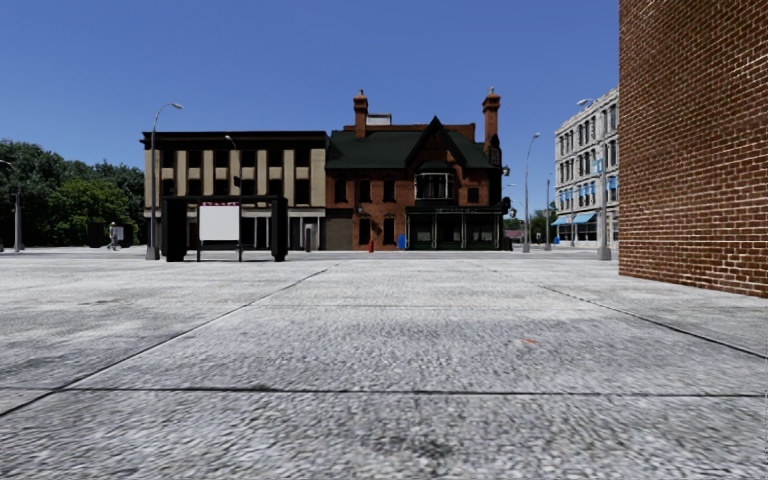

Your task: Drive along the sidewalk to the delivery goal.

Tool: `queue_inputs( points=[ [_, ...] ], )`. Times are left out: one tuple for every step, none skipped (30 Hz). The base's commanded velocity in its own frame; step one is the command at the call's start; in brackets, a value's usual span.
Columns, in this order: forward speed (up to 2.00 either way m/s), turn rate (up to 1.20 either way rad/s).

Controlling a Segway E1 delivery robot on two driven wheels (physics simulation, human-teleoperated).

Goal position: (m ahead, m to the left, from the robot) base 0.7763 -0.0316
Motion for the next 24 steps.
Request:
queue_inputs(
  points=[
    [2.00, 0.00],
    [2.00, 0.00],
    [2.00, 0.00],
    [2.00, 0.00],
    [2.00, 0.00],
    [2.00, 0.00],
    [2.00, 0.00],
    [2.00, 0.00],
    [1.94, 0.00],
    [1.55, 0.00],
    [0.84, 0.00],
    [0.42, 0.00],
    [0.06, 0.00],
    [0.00, 0.00],
    [0.00, 0.00],
    [0.00, 0.00],
    [0.00, 0.00],
    [0.00, 0.00],
    [0.00, 0.00],
    [0.00, 0.00],
    [0.00, 0.00],
    [0.00, 0.00],
    [0.00, 0.00],
    [0.00, 0.00]
  ],
)
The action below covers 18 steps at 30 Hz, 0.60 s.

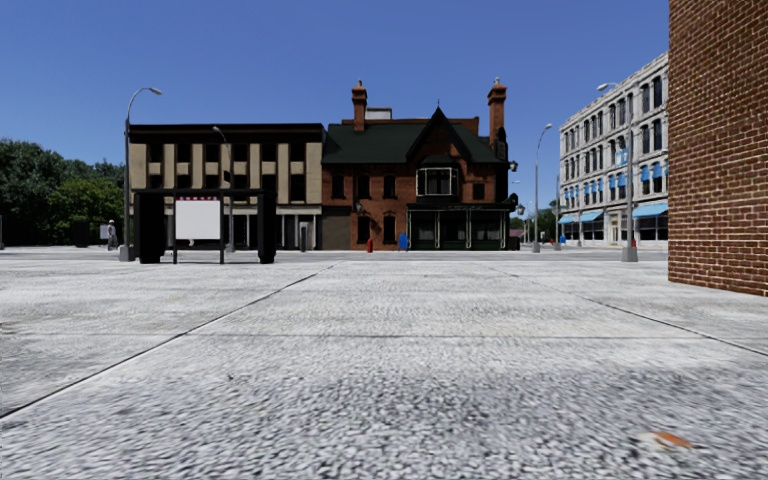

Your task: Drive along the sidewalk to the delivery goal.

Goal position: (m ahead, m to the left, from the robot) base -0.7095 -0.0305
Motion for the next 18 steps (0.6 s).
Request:
queue_inputs(
  points=[
    [0.00, 0.00],
    [0.00, 0.00],
    [0.00, 0.00],
    [0.00, 0.00],
    [0.00, 0.00],
    [0.00, 0.00],
    [0.00, 0.00],
    [0.00, 0.00],
    [0.00, 0.00],
    [0.00, 0.00],
    [0.00, 0.00],
    [0.00, 0.00],
    [0.00, 0.00],
    [0.00, 0.00],
    [0.00, 0.00],
    [0.00, 0.00],
    [0.00, 0.00],
    [0.00, 0.00]
  ],
)
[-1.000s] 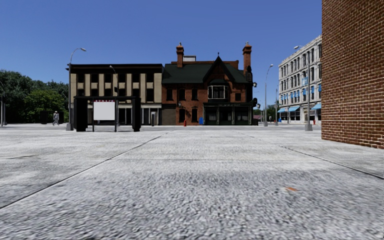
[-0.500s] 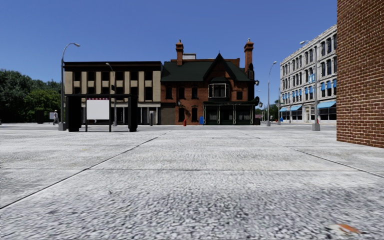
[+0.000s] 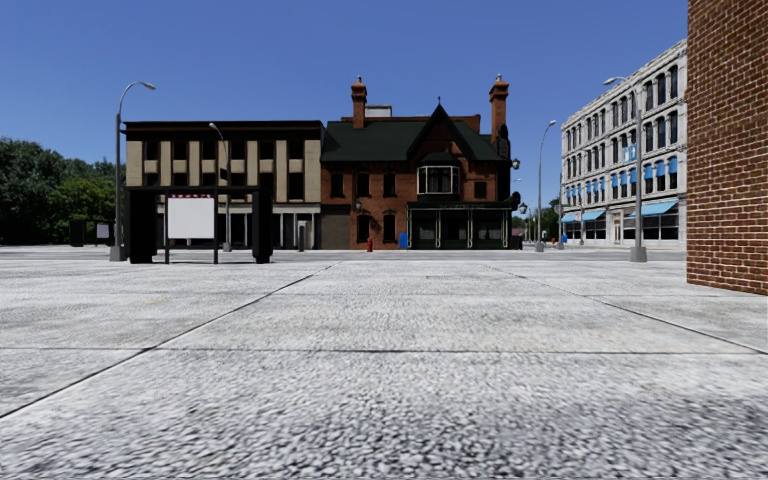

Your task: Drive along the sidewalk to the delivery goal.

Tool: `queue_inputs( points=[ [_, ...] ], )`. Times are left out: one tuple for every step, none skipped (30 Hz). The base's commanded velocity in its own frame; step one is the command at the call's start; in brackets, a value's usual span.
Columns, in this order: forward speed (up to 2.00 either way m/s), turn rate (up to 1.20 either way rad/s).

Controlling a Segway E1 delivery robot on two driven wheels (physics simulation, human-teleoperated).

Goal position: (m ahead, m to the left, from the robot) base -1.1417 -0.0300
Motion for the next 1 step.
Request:
queue_inputs(
  points=[
    [0.00, 0.00]
  ],
)
